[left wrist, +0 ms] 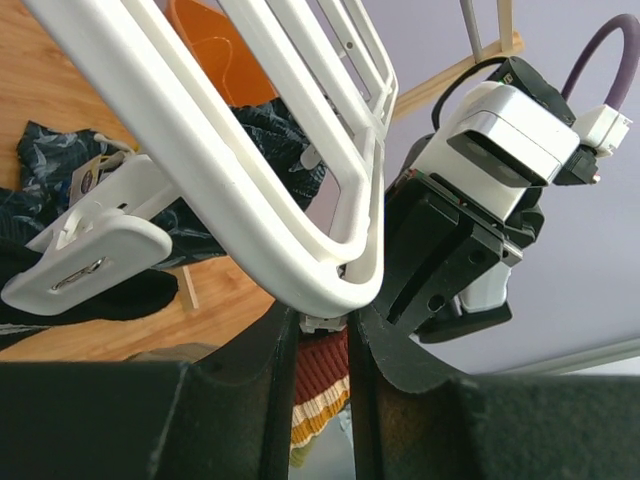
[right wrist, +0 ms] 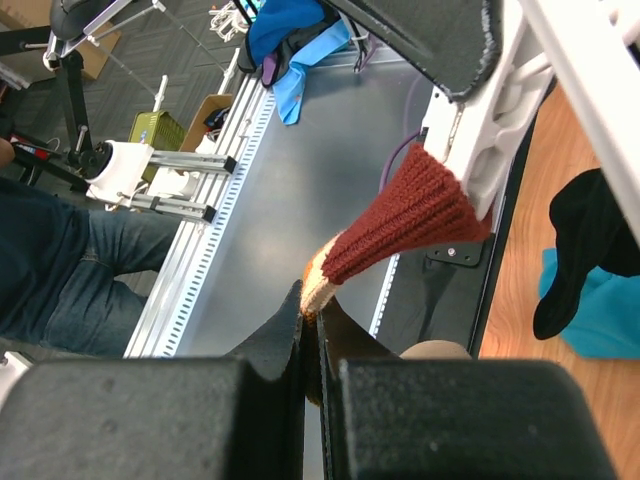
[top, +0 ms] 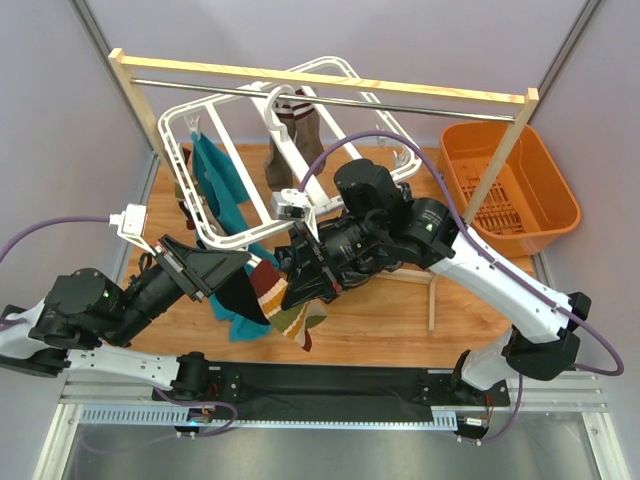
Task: Clip the socks to the hanger
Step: Clamp the sock onto the hanger.
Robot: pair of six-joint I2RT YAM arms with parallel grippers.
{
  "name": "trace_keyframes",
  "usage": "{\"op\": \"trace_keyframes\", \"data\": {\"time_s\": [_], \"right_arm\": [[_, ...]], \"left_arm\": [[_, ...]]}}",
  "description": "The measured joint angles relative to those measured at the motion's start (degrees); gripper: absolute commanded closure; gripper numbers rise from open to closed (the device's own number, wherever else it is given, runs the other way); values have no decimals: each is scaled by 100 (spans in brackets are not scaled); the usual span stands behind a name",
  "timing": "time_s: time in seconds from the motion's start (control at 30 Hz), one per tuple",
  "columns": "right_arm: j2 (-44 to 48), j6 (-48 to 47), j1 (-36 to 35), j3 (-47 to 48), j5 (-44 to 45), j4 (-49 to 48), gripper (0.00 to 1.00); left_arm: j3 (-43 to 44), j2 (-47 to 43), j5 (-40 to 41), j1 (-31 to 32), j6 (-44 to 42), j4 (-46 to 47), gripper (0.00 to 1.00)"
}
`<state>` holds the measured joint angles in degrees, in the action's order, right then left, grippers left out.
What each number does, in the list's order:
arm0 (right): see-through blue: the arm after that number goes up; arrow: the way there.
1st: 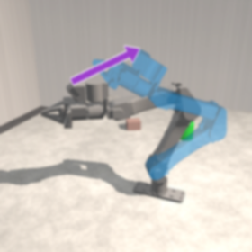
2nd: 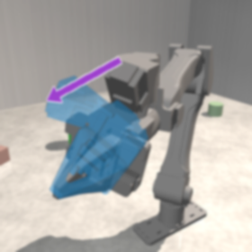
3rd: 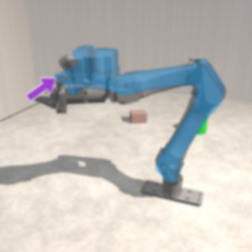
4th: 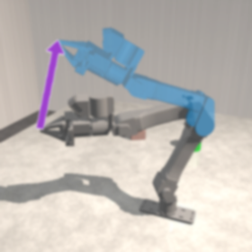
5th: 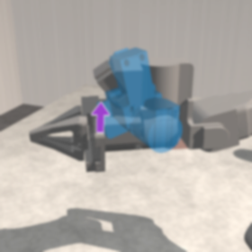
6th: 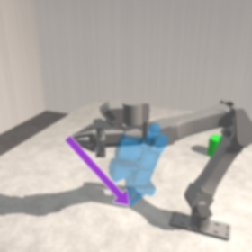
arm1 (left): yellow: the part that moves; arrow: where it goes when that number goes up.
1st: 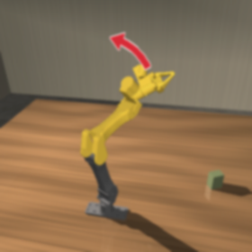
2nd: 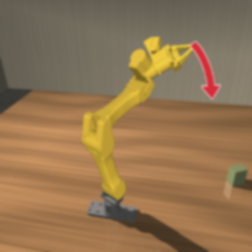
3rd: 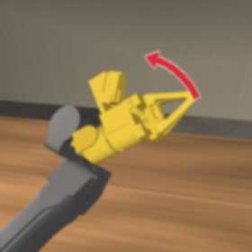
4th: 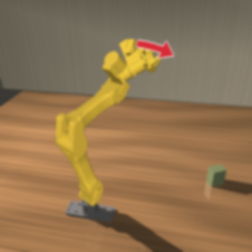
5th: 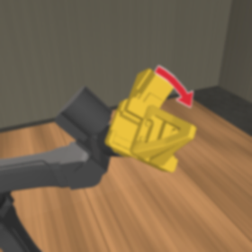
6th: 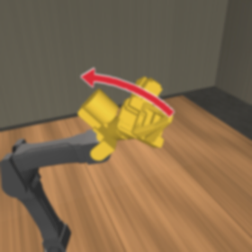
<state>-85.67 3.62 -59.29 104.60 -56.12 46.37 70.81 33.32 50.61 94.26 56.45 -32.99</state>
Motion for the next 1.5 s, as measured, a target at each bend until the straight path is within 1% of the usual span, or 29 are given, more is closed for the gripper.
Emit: {"op": "trace_keyframes", "data": {"time_s": [0.3, 0.63, 0.7, 0.83, 1.0, 1.5], "right_arm": [[-125, -2, 72, 210, -68, 4, 100], [-133, -7, 485, 168, -146, 17, 100], [-103, -2, 490, 70, -153, -42, 100], [170, 2, 501, -527, -149, -291, 100], [341, 68, 507, -968, -155, -553, 100], [538, 234, 420, -994, -107, -529, 99]], "left_arm": [[0, 0, -76, 0, -2, 101, 100], [-24, -2, -74, 0, -11, 114, 100], [-39, -4, -48, 0, -7, 98, 100], [-151, -76, -35, 2, -2, 66, 100], [-197, -138, -7, 0, -13, 68, 100], [-197, -146, 48, 0, 7, 164, 100]]}}
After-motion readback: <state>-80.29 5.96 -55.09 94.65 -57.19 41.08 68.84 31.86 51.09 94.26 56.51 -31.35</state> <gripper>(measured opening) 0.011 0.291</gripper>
